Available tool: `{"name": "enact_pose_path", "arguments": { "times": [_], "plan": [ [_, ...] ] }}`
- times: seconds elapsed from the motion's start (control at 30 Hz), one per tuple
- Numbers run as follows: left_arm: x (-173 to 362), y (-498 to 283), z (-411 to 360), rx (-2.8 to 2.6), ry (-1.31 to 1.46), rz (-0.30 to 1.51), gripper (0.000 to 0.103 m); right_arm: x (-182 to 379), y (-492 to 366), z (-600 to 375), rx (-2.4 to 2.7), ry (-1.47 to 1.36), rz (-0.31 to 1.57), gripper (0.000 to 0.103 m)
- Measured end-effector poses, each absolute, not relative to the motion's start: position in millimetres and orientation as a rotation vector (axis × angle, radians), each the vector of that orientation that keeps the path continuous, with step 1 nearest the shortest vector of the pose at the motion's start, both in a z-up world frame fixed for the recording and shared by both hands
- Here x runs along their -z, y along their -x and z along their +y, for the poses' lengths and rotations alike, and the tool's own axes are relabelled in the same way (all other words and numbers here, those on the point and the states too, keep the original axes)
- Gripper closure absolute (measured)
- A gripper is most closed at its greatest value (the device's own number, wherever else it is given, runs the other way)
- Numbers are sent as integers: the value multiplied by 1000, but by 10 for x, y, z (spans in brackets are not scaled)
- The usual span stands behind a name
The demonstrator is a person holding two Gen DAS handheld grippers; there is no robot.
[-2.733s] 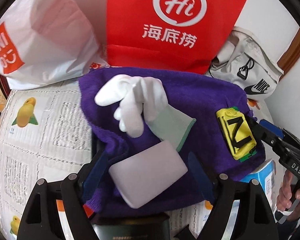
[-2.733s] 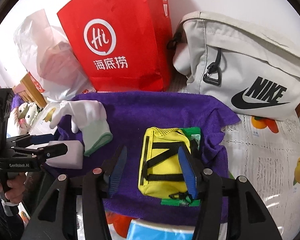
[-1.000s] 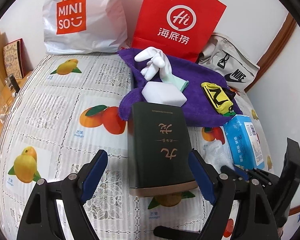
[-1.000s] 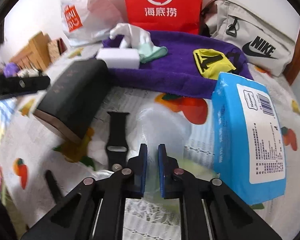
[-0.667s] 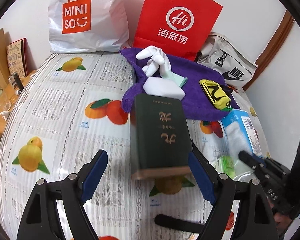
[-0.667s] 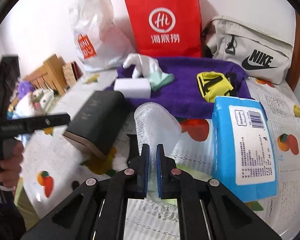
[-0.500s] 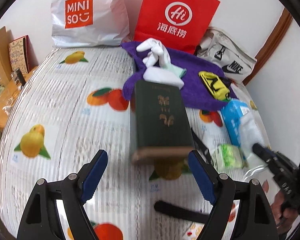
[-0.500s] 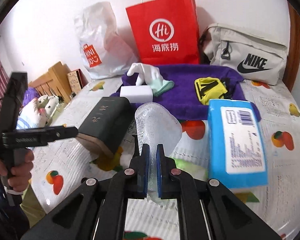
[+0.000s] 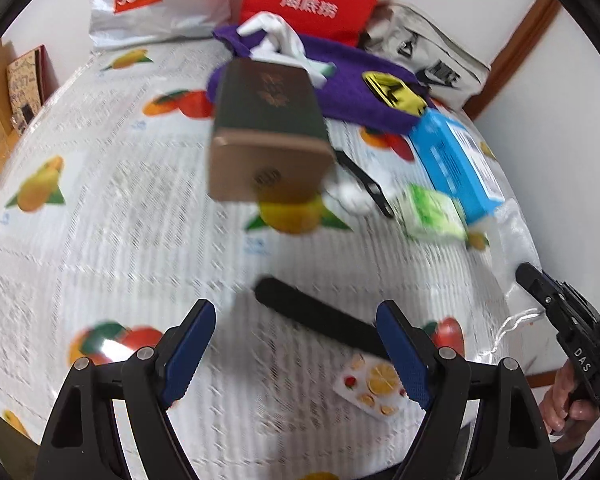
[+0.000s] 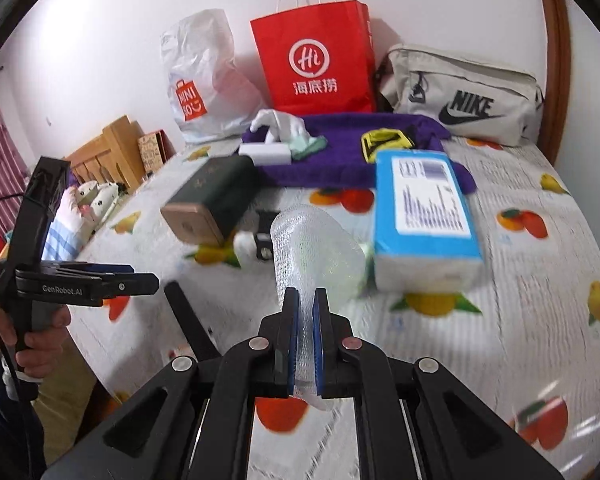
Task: Organize soft objects
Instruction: 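Lower the left tool and grasp the black watch strap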
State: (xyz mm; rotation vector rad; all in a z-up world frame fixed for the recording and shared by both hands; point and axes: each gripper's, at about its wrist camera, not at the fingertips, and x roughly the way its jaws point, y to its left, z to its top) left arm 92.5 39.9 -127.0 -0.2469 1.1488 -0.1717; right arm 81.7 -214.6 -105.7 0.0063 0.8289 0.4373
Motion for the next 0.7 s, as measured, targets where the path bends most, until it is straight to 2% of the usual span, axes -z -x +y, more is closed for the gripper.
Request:
{"name": "enact_pose_path", "arguments": {
  "times": [0.27,0.7],
  "plan": [
    [1506,-851,124,248,262,1210,23,1258,-660,-2415,-367,26,840,96],
    [1523,-1212,-288,198,151,1114,23,1482,-647,-2705,-355,-51,859,96]
  ]
}}
